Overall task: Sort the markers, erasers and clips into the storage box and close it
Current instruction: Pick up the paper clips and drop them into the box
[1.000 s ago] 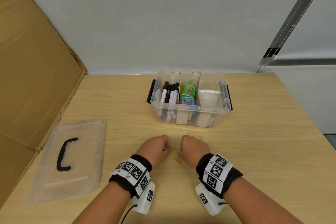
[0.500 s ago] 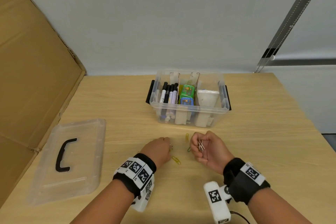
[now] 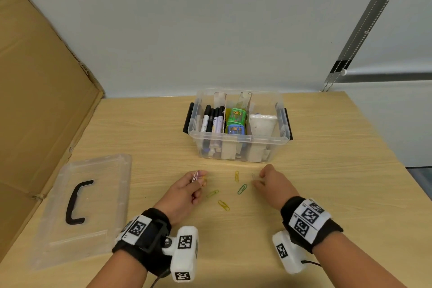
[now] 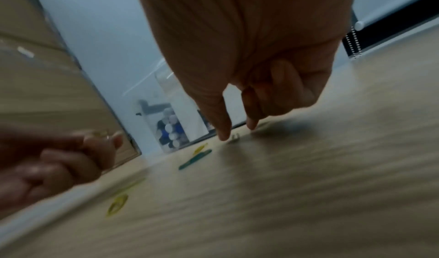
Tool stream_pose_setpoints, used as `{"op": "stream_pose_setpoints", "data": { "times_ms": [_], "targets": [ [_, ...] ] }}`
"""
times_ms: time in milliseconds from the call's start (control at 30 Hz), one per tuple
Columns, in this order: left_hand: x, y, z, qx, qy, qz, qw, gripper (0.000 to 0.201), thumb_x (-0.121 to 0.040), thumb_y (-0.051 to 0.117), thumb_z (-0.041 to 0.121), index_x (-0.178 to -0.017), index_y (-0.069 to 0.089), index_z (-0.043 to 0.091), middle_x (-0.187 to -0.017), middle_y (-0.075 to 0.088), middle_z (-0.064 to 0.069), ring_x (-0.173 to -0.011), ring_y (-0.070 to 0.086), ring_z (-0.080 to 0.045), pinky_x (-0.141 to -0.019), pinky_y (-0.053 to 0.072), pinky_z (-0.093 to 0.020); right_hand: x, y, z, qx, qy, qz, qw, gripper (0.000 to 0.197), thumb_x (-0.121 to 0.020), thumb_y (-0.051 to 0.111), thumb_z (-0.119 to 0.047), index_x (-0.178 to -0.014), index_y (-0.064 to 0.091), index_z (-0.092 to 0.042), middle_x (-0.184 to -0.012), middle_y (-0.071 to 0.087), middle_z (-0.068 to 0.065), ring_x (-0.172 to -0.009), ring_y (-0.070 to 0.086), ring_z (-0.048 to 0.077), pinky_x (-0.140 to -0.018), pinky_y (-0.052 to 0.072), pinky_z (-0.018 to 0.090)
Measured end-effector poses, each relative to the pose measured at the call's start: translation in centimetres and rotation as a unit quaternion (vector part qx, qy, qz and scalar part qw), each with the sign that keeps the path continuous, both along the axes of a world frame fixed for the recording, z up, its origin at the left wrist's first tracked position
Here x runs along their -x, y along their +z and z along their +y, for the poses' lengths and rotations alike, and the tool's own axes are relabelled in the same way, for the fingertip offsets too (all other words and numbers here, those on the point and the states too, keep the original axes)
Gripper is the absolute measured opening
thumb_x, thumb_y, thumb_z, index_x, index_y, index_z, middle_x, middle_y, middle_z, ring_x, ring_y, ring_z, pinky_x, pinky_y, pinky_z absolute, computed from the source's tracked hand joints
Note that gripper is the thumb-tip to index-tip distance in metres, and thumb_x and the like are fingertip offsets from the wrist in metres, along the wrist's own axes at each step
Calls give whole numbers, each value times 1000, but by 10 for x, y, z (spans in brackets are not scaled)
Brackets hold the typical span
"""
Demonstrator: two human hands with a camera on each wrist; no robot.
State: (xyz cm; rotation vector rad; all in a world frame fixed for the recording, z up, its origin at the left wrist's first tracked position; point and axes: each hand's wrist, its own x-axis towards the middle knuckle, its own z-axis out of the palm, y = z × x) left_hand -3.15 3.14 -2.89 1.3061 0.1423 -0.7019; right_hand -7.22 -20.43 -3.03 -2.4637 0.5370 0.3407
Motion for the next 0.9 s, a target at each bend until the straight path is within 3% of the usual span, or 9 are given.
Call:
{"op": "stream_pose_setpoints", "data": {
  "times_ms": [100,200,367,467,533,600,700,767,900],
  "targets": [
    [-2,6,1,134,27,91,986,23,-94,41,8,-112,56,7,-71,51,-1,-53,44,-8,-44,39,-19,-6,-1,11,74,27,10,997,19,-96,42,-21,-111,48,-10,-104,63,8,-87,58,23,-72,43,30],
    [-3,7,-1,148,27,117,982,18,-94,44,22,-99,56,10,-66,50,1,-51,45,-9,-42,40,-18,-14,0,16,94,42,40,994,22,-95,43,-21,-111,50,-9,-100,61,7,-88,58,24,-75,45,32],
    [-3,1,-9,-134,-91,-73,984,22,-100,40,14,-100,62,12,-73,52,4,-56,45,-8,-48,38,-17,-16,8,16,145,113,93,978,32,-94,46,-35,-114,49,-11,-108,60,6,-95,59,23,-76,44,32],
    [-4,-5,-12,-356,-183,-268,876,22,-99,38,20,-99,60,17,-98,64,4,-92,60,-13,-84,47,-25,-10,8,12,177,159,67,969,27,-95,40,-37,-109,49,-15,-104,62,5,-89,58,23,-70,41,30],
    [-2,-6,-16,-430,-197,-323,820,15,-96,47,28,-101,57,18,-98,63,5,-91,59,-13,-83,46,-25,-8,7,4,71,134,30,988,19,-95,39,-32,-87,48,-18,-88,58,3,-76,51,19,-69,41,31],
    [0,-7,-19,-459,-206,-341,794,18,-92,55,30,-105,55,18,-96,60,5,-89,57,-13,-80,46,-25,-5,4,-5,-177,47,-14,983,22,-91,41,-22,-70,41,-18,-70,46,1,-61,41,14,-59,37,29],
    [1,-6,-22,-477,-214,-347,778,17,-90,57,27,-105,56,19,-102,61,2,-92,58,-15,-84,49,-29,4,7,-14,-559,-77,-42,824,16,-81,37,-18,-69,46,-12,-60,36,5,-49,30,13,-43,22,25],
    [2,-5,-24,-489,-222,-353,766,15,-91,55,27,-103,57,18,-101,63,2,-91,59,-15,-81,49,-28,8,7,-14,-637,-95,-31,764,24,-86,31,-19,-76,51,-9,-63,43,7,-51,35,14,-42,24,25],
    [0,-3,-27,-510,-237,-341,753,15,-90,53,29,-100,59,18,-92,61,4,-83,57,-14,-75,47,-26,2,3,-9,-536,-93,2,839,26,-95,35,-18,-84,58,-10,-64,46,1,-52,37,11,-44,26,23]
  ]
}}
